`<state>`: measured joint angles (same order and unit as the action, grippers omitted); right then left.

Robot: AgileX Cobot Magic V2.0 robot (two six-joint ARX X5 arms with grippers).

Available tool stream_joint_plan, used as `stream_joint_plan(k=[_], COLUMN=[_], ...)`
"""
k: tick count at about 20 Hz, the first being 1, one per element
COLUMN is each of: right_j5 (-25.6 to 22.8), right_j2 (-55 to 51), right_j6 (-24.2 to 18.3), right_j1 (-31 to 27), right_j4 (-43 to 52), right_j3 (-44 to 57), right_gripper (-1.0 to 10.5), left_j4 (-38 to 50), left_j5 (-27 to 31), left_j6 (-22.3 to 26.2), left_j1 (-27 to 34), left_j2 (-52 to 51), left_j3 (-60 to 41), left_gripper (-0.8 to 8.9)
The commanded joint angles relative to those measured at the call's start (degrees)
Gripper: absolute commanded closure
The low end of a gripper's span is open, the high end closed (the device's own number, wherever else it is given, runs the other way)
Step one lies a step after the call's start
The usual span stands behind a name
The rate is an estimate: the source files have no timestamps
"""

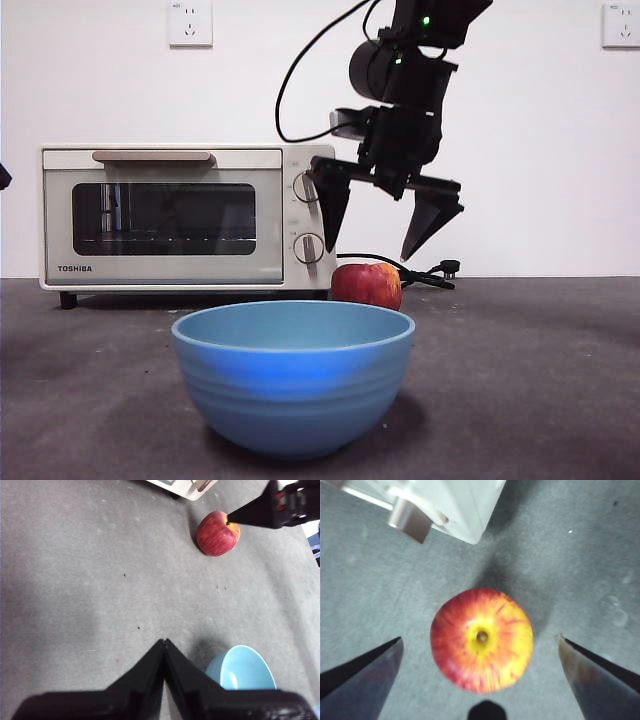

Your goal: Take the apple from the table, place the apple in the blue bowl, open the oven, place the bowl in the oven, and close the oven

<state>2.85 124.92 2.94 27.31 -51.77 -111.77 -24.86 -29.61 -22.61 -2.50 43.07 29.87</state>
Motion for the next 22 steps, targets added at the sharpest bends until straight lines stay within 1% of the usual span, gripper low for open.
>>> stream_joint_plan(k=[1, 8, 10, 11, 12, 15, 18, 22], right_j5=[-0.11, -0.37, -0.31, -0.31, -0.31, -0.33, -0.33, -0.28], right_j2=[2.47, 5.62, 5.68, 5.86, 6.01, 6.19, 5.57, 0.98], right_j6=[-0.57, 0.09, 0.09, 0.11, 0.15, 0.11, 1.25, 1.20], right_j1=[0.15, 0.42, 0.44, 0.44, 0.42, 0.44, 0.50, 0.70], right_j4=[1.44, 2.86, 2.51, 1.99, 1.51, 0.00, -1.20, -6.38], right_j3=[-0.13, -0.13, -0.13, -0.13, -0.13, -0.11, -0.55, -1.11], right_gripper=[3.4, 3.6, 5.6, 6.2, 6.6, 9.7, 9.6, 9.6], left_j4=[0.04, 0.07, 0.09, 0.09, 0.07, 0.07, 0.00, -1.33], left_j5=[-0.42, -0.42, -0.39, -0.39, -0.39, -0.39, -0.42, -0.37], left_j6=[-0.11, 0.17, 0.31, 0.33, 0.35, 0.37, 0.37, 2.25], left_j1=[-0.22, -0.22, -0.22, -0.22, -0.22, -0.22, -0.22, -0.22], left_j2=[-0.07, -0.04, -0.02, -0.02, -0.02, 0.02, 0.02, 0.07], left_j3=[0.13, 0.13, 0.13, 0.13, 0.13, 0.13, 0.13, 0.13], left_gripper=[8.18, 8.18, 8.18, 8.18, 8.18, 8.18, 8.18, 8.18])
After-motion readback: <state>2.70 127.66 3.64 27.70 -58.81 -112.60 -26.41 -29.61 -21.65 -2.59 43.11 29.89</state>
